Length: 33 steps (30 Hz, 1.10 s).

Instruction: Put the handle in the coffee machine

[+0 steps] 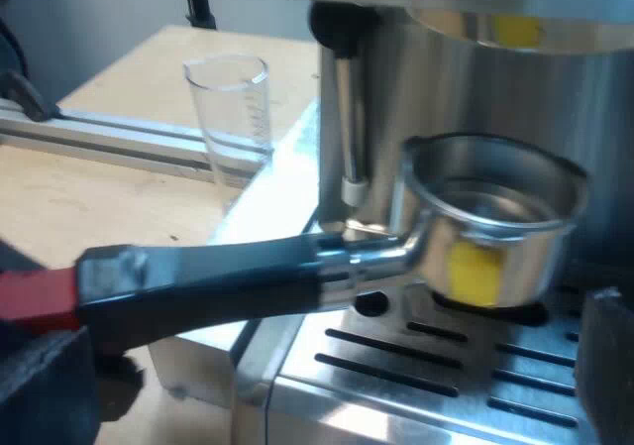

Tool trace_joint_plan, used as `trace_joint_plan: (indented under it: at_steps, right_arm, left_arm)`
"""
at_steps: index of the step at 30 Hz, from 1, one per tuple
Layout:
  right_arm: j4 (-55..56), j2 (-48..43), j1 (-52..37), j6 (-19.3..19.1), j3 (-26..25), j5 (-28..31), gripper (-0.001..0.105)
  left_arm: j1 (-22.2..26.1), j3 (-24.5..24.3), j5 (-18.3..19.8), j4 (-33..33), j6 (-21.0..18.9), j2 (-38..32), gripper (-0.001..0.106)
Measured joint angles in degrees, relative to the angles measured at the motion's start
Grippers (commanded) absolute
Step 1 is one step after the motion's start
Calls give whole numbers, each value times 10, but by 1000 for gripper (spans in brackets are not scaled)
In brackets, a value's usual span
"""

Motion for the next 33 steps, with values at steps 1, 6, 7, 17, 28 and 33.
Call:
trace_joint_plan:
  at_steps: [1, 6, 7, 17, 28, 33]
  right_arm:
    - [-4, 2, 0, -1, 0, 0, 105]
    - [-30, 18, 0, -6, 0, 9, 105]
    - [-31, 18, 0, -6, 0, 9, 105]
    - [-42, 18, -31, -8, 0, 13, 105]
    - [-46, 20, -43, -8, 0, 13, 105]
    - [-46, 20, -43, -8, 0, 13, 105]
  left_arm:
    - [0, 0, 1, -6, 1, 3, 0]
    - [0, -11, 1, -20, 7, 37, 0]
    - [0, -14, 1, -20, 8, 40, 0]
    - [1, -60, 29, -26, 35, 105, 0]
    - [6, -70, 39, -32, 67, 131, 0]
    - [6, -71, 41, -34, 72, 136, 0]
